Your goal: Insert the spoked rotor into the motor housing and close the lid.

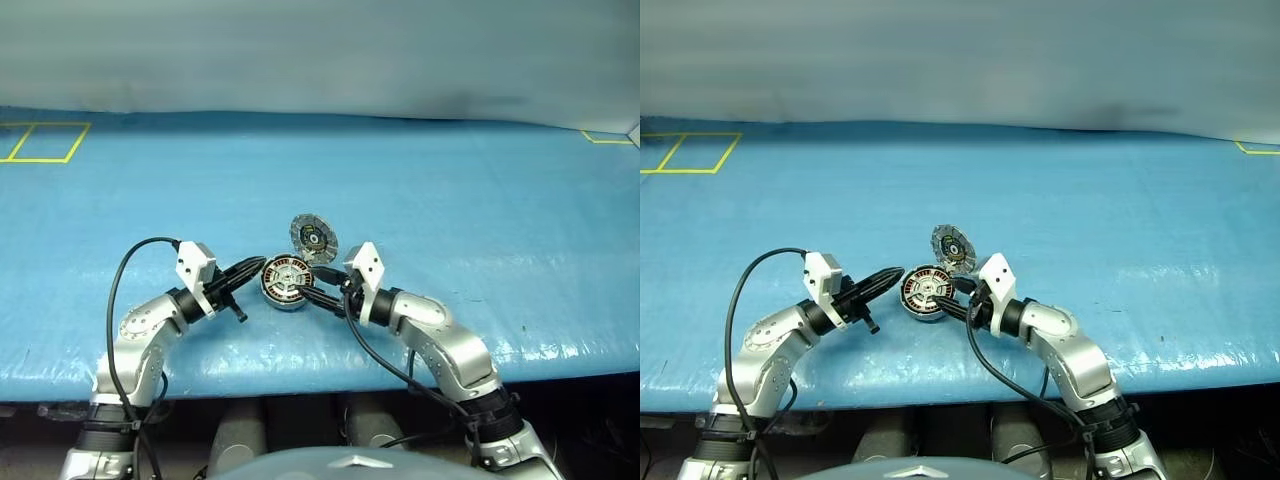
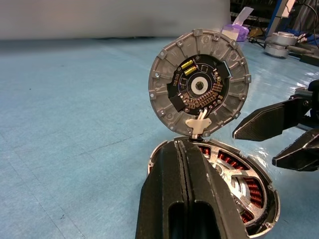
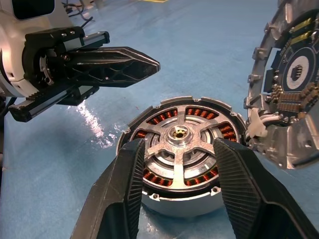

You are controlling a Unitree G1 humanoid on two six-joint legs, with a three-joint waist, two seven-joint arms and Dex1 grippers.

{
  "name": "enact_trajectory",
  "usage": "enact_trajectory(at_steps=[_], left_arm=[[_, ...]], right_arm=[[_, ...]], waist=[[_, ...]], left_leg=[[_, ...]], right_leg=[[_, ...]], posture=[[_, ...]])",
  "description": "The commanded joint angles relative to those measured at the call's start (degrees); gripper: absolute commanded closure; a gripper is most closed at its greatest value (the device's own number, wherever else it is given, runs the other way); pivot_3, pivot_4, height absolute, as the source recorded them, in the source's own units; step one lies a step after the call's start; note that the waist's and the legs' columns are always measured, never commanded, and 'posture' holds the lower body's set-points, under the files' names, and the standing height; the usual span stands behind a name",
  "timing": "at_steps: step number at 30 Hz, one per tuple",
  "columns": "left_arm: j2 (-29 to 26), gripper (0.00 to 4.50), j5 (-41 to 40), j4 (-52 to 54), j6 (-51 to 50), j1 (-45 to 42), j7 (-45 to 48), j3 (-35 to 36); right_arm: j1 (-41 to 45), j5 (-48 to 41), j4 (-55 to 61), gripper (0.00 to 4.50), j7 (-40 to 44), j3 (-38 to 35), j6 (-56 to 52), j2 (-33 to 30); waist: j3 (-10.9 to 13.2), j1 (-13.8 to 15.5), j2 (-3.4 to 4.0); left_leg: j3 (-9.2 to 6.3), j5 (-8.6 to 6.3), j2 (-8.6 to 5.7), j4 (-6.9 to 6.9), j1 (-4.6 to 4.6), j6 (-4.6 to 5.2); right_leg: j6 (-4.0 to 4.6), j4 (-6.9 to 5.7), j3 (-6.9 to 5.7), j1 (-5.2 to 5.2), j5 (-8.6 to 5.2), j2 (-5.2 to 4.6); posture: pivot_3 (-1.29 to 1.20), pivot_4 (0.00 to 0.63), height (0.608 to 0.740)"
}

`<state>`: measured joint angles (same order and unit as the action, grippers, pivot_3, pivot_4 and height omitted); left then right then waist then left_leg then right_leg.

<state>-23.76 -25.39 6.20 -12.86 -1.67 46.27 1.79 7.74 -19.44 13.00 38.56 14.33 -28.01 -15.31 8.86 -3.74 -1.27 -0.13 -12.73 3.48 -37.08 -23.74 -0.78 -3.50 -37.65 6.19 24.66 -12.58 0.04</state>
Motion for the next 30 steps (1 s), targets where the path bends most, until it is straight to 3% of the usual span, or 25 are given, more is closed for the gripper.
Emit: enact_trajectory(at_steps=[1, 5, 10, 16, 22, 30], left_arm=[[0.2, 4.5, -0.4, 1.2, 1.4, -0.6, 0.1, 0.8], [0.4, 4.5, -0.2, 1.0, 1.5, -0.6, 0.2, 0.5], [0.3, 4.5, -0.1, 0.5, 1.5, -0.7, 0.4, 0.1], [-0.1, 4.5, 0.5, 0.1, 1.0, -0.7, 0.7, -0.8], [-0.4, 4.5, 0.8, 0.3, 1.1, -0.2, 0.5, -0.7], [0.1, 4.5, -2.5, 3.9, 1.2, 0.8, 1.0, 0.8]], right_arm=[[-1.1, -2.4, 3.9, 3.08, 0.6, -2.6, 0.5, -0.8], [-3.8, -3.9, 5.7, 4.43, 0.9, -5.6, -0.6, -3.7], [-3.4, 2.2, 1.2, 4.47, -4.7, -7.4, -1.3, -7.6], [4.9, 4.2, -7.9, 4.47, -11.9, -11.7, 4.3, -2.2], [11.9, 2.7, -9.8, 4.47, -9.0, -9.2, 5.1, 2.6], [9.5, -0.4, -2.4, 4.47, -5.9, -4.7, 1.5, 5.8]], waist=[[0.0, 0.0, 0.0], [0.0, 0.1, 0.0], [0.0, 0.0, -0.01], [0.0, -0.3, 0.0], [0.0, -0.2, 0.0], [0.0, 0.0, 0.01]], left_leg=[[0.0, 0.0, 0.0, 0.0, 0.0, 0.0], [0.0, 0.0, 0.0, 0.0, 0.0, 0.0], [0.01, 0.0, -0.01, -0.05, 0.02, 0.0], [0.02, 0.01, 0.0, -0.06, 0.08, -0.01], [-0.01, 0.0, 0.01, 0.04, 0.04, 0.0], [-0.03, 0.0, 0.01, 0.03, 0.0, -0.01]], right_leg=[[0.0, 0.0, 0.0, 0.0, 0.0, 0.0], [0.0, 0.0, 0.0, -0.01, 0.0, 0.0], [0.0, -0.01, 0.01, -0.03, 0.0, -0.01], [0.0, -0.11, 0.04, 0.0, 0.01, 0.04], [0.0, -0.09, 0.03, 0.0, 0.0, 0.07], [0.01, -0.08, 0.01, 0.0, -0.02, 0.03]], posture=[[0.0, 0.15, 0.74], [0.0, 0.15, 0.74], [0.0, 0.15, 0.74], [0.0, 0.15, 0.74], [0.0, 0.15, 0.74], [0.0, 0.15, 0.74]])
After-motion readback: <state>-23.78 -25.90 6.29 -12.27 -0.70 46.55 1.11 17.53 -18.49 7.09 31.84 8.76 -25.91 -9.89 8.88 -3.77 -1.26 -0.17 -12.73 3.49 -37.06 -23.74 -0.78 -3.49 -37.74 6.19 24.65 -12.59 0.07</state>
